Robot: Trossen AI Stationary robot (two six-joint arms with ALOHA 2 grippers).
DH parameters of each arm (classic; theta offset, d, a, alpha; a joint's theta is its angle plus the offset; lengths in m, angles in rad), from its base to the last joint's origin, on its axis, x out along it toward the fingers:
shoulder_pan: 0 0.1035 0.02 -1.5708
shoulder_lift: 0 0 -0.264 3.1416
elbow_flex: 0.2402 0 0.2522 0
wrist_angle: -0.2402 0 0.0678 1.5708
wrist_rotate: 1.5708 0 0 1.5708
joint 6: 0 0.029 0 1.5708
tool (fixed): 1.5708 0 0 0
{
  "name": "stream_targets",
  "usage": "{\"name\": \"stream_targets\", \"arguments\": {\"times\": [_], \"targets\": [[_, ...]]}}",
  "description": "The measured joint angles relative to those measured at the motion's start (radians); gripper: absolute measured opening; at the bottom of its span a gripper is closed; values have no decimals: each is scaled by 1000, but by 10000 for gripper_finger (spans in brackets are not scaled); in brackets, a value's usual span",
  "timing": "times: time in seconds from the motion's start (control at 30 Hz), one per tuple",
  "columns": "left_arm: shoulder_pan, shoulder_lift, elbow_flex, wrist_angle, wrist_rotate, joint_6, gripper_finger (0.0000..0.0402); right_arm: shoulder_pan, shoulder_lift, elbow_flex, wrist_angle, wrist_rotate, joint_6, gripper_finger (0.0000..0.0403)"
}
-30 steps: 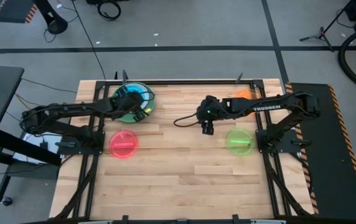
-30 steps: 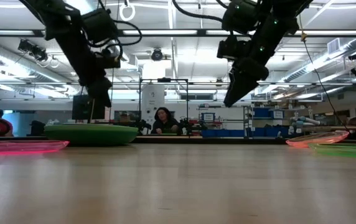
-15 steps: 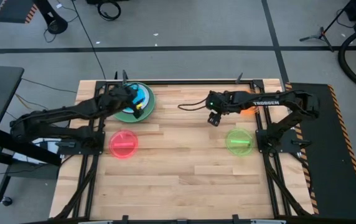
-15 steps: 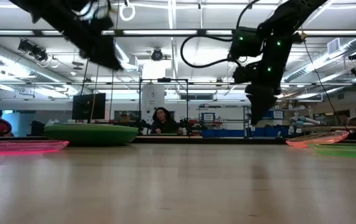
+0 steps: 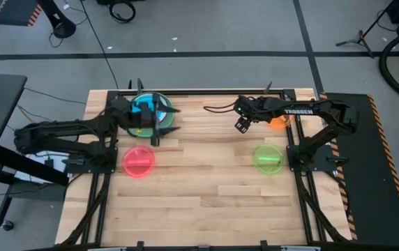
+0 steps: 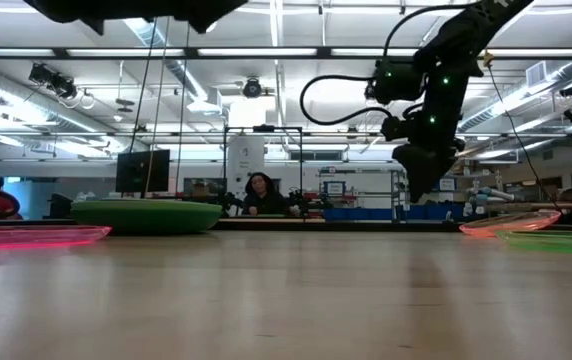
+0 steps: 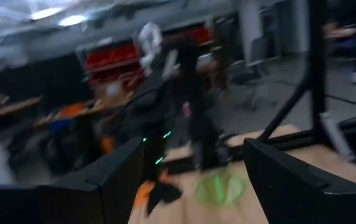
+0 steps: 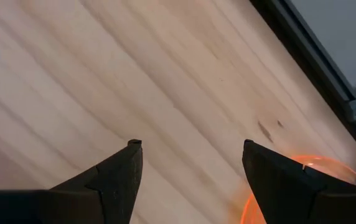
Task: Stack plastic plates
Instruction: Stack the orange plate on top of the blue plate
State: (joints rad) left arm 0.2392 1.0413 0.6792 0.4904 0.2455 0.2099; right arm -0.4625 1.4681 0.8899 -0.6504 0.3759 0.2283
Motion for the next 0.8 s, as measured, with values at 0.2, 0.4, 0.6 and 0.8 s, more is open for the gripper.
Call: {"name": "stream_targets", "arguments": {"times": [0.2,0.4,0.6,0.8], "targets": [[-135,119,0,132,-7,47,276,2,0,0,8,-2,6,280],[-186,170,0,119,-219,110,249,-6,0,0,6,-2,-54,287],[-186,168,0,15,-264,31,229,-38,0,0,10,-18,-80,297],[-190,171,0,-220,-362,-119,217,-8,0,0,39,-15,-52,296]]}}
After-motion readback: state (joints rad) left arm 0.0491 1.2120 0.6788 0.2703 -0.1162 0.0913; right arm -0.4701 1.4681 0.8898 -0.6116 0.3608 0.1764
